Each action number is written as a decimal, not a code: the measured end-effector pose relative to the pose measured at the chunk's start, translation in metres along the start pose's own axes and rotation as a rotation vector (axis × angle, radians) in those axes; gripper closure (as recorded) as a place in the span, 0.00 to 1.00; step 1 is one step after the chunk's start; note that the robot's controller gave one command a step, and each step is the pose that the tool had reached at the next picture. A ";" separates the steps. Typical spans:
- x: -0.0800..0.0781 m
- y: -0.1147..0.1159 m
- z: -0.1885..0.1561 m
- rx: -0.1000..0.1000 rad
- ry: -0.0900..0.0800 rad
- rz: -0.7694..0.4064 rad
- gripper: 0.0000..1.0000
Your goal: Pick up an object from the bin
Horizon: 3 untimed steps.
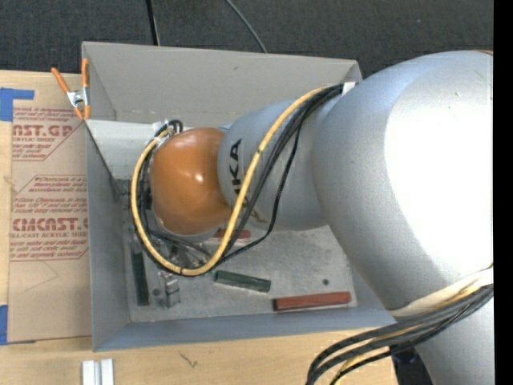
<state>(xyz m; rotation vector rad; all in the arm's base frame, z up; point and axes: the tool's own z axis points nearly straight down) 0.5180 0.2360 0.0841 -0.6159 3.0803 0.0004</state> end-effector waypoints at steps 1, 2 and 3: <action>-0.013 0.002 0.009 -0.002 -0.001 -0.047 0.00; -0.015 0.004 0.011 0.000 -0.004 -0.102 0.00; -0.006 0.005 0.012 0.002 -0.004 -0.462 0.00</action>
Offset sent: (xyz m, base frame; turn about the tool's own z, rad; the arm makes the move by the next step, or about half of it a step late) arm 0.0034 0.0104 -0.0141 -0.3877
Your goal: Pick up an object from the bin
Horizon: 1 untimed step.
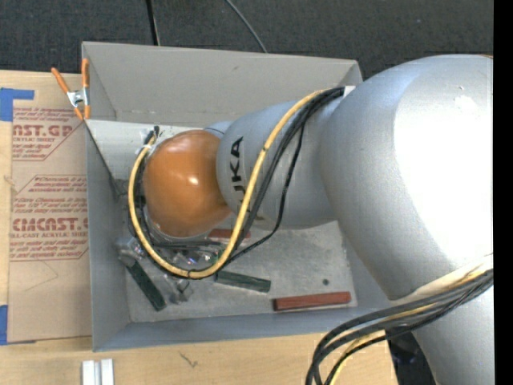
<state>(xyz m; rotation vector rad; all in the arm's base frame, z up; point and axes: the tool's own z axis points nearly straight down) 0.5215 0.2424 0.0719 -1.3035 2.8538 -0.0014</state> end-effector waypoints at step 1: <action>-0.004 -0.009 0.001 -0.001 0.001 -0.305 0.00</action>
Offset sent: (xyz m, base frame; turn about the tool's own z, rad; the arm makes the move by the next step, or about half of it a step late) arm -0.0204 0.0030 -0.0019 -0.4721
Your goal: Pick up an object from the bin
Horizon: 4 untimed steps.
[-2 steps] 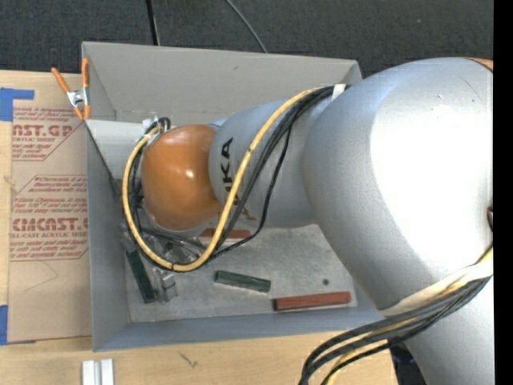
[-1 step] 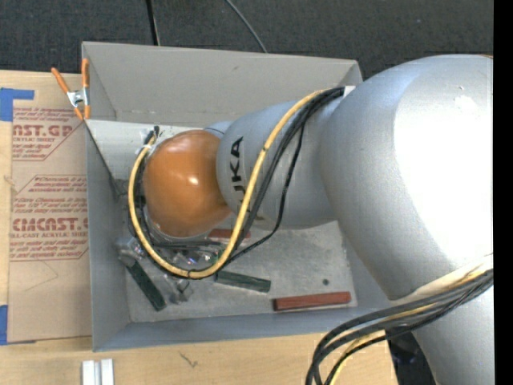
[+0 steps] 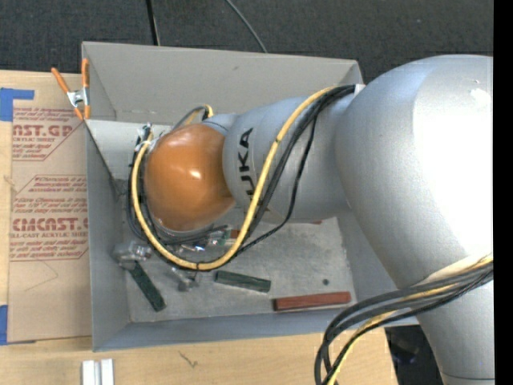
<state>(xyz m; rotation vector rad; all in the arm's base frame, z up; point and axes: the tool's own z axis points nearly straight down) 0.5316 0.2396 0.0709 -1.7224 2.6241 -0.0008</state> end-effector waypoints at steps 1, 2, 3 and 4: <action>0.005 0.018 0.000 0.000 0.001 -0.131 0.00; -0.004 -0.001 0.001 -0.002 -0.004 -0.638 1.00; -0.004 -0.001 0.001 -0.003 -0.004 -0.637 1.00; -0.003 0.000 -0.001 -0.004 -0.003 -0.637 1.00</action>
Offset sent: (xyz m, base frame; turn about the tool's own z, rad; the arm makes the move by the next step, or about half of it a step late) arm 0.0023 0.0019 -0.0009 -0.6404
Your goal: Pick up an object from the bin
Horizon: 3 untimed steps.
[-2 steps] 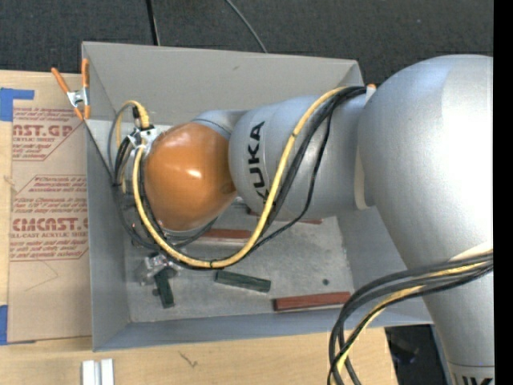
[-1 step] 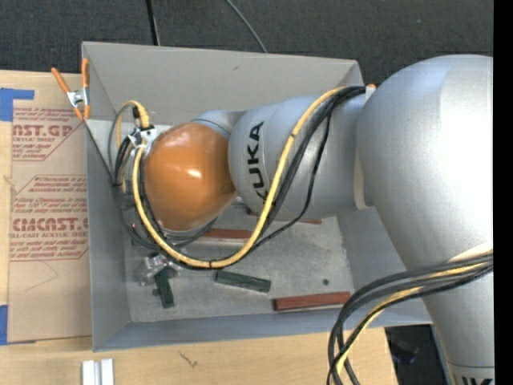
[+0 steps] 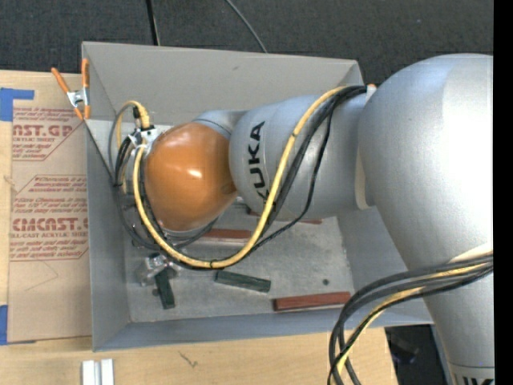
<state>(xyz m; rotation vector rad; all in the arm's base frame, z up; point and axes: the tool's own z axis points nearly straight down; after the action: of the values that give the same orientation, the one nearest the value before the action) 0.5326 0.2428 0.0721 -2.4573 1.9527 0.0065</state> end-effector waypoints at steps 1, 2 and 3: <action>0.016 -0.037 0.002 0.001 0.000 -0.147 1.00; 0.016 -0.037 0.002 0.001 0.000 -0.147 1.00; 0.021 -0.004 -0.116 0.001 0.001 -0.132 1.00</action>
Offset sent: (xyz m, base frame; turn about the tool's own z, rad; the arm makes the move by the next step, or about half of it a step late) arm 0.0000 0.0000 0.0000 0.0000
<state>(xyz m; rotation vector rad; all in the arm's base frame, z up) 0.5417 0.2224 0.1875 -2.5805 1.7858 0.0046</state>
